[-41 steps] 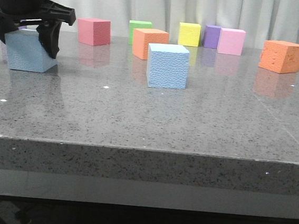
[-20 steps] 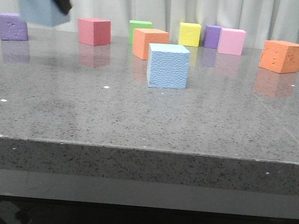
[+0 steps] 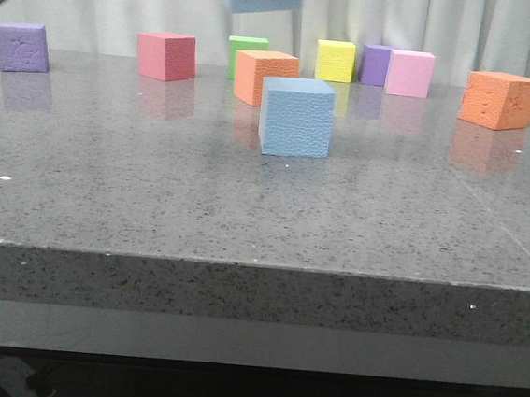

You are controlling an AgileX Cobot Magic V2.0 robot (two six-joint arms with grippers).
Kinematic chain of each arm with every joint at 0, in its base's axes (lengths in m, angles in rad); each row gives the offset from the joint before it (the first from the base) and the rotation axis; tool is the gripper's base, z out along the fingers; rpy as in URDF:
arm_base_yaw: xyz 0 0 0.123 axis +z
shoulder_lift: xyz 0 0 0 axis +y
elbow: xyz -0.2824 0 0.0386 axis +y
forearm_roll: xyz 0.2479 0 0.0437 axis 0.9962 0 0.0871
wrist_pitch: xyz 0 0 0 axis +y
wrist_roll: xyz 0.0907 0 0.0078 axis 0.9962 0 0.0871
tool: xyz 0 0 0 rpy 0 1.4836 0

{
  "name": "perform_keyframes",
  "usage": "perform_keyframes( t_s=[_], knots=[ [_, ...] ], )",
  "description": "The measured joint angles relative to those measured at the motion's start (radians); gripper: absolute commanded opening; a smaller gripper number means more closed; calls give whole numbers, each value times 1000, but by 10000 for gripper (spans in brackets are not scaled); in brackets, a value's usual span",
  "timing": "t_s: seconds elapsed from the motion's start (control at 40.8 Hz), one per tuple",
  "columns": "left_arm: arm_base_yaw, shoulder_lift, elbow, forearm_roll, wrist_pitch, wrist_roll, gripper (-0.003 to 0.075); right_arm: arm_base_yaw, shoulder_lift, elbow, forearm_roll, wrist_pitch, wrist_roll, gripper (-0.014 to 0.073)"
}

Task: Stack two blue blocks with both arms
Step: 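Carry the light-blue cube with the left gripper onto the placed cube, then open the left gripper and lift it away from the stack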

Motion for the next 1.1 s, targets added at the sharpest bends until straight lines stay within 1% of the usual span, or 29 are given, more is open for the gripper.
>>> perform_keyframes(
  t_s=[0.098,0.196,0.319,0.785,1.104],
  knots=[
    [-26,0,0,-14,-34,52,345,0,0,0,0,0,0,517],
    [-33,6,0,-14,-73,65,345,0,0,0,0,0,0,517],
    [-33,24,0,-14,-90,73,345,0,0,0,0,0,0,517],
    [-33,129,0,-14,-92,78,345,0,0,0,0,0,0,517],
    [-33,139,0,-14,-92,92,346,0,0,0,0,0,0,517]
  ],
)
